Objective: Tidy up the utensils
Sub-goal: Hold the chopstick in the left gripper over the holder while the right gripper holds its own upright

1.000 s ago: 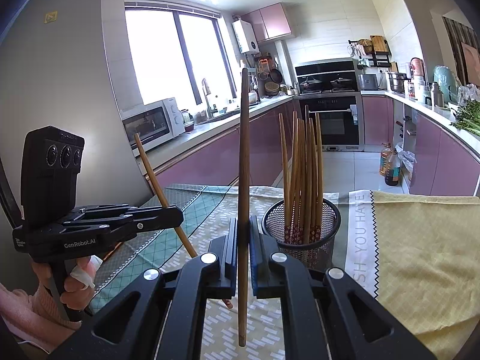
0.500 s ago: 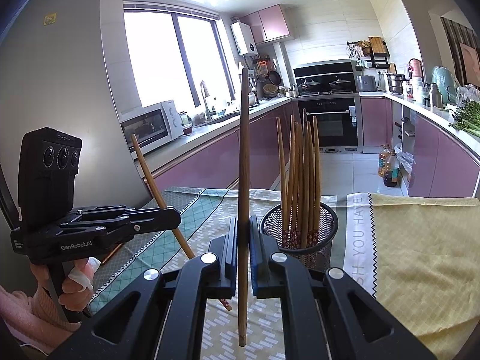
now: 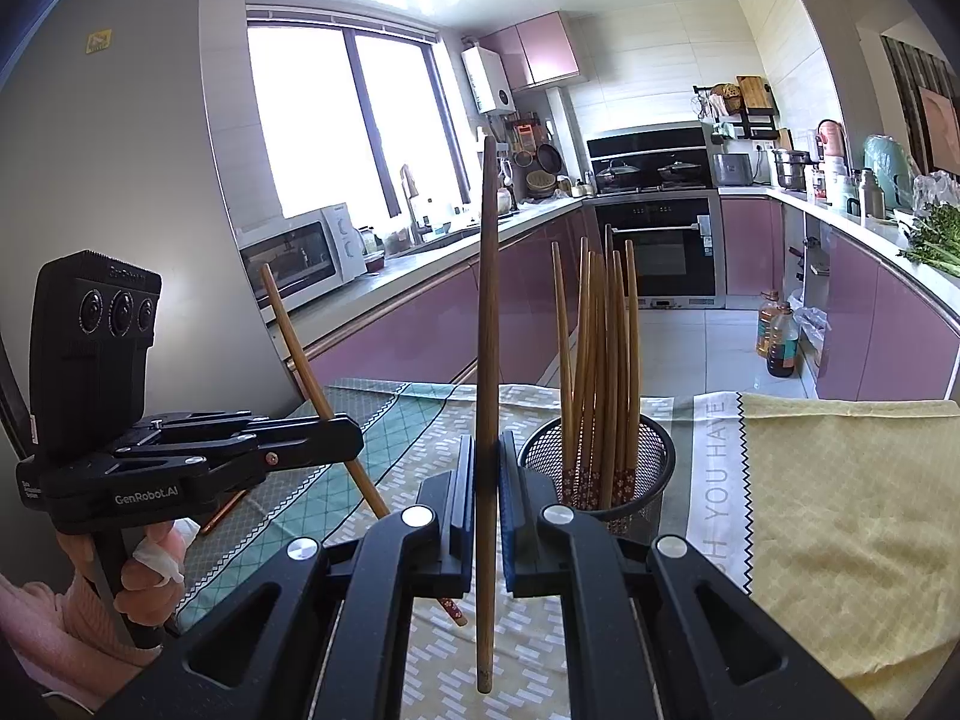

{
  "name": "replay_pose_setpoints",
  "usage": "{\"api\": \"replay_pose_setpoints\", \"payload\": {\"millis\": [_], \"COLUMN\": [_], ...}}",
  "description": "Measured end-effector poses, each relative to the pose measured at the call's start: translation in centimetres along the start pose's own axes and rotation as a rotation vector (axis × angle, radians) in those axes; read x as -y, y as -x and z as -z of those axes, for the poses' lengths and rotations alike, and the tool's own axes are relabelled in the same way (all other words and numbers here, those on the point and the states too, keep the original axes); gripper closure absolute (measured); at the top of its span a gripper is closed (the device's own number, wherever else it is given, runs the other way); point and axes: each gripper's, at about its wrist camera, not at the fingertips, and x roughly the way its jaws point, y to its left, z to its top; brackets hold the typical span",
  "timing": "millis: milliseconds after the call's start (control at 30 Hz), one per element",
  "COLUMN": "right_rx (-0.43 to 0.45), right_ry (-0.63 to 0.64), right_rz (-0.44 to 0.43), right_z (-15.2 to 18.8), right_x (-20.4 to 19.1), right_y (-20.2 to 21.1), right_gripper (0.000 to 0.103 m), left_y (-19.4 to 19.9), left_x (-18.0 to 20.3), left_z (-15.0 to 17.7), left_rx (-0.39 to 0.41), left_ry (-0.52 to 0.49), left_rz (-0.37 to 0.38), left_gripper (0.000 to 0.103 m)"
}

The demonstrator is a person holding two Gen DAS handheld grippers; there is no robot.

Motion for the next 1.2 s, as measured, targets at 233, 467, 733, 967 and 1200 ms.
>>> {"api": "replay_pose_setpoints", "payload": {"millis": [233,467,733,967,1200], "right_rx": [0.002,0.005,0.006,0.005,0.006], "right_ry": [-0.001,0.0,0.0,-0.005,-0.004], "right_rz": [0.0,0.003,0.005,0.006,0.006], "right_z": [-0.04,-0.46,-0.57,-0.54,-0.52], "right_x": [0.08,0.1,0.2,0.4,0.45], "right_y": [0.02,-0.13,-0.19,-0.22,-0.2], "right_gripper": [0.097,0.097,0.097,0.097,0.097], "left_y": [-0.13,-0.15,-0.22,-0.25,-0.26], "left_x": [0.14,0.15,0.19,0.21,0.25], "left_z": [-0.1,-0.11,-0.14,-0.16,-0.14], "left_rx": [0.0,0.0,0.0,-0.001,-0.002], "left_ry": [-0.003,-0.004,-0.006,-0.007,-0.009], "left_rz": [0.001,0.0,0.0,0.0,0.0], "left_gripper": [0.095,0.095,0.095,0.095,0.095]}}
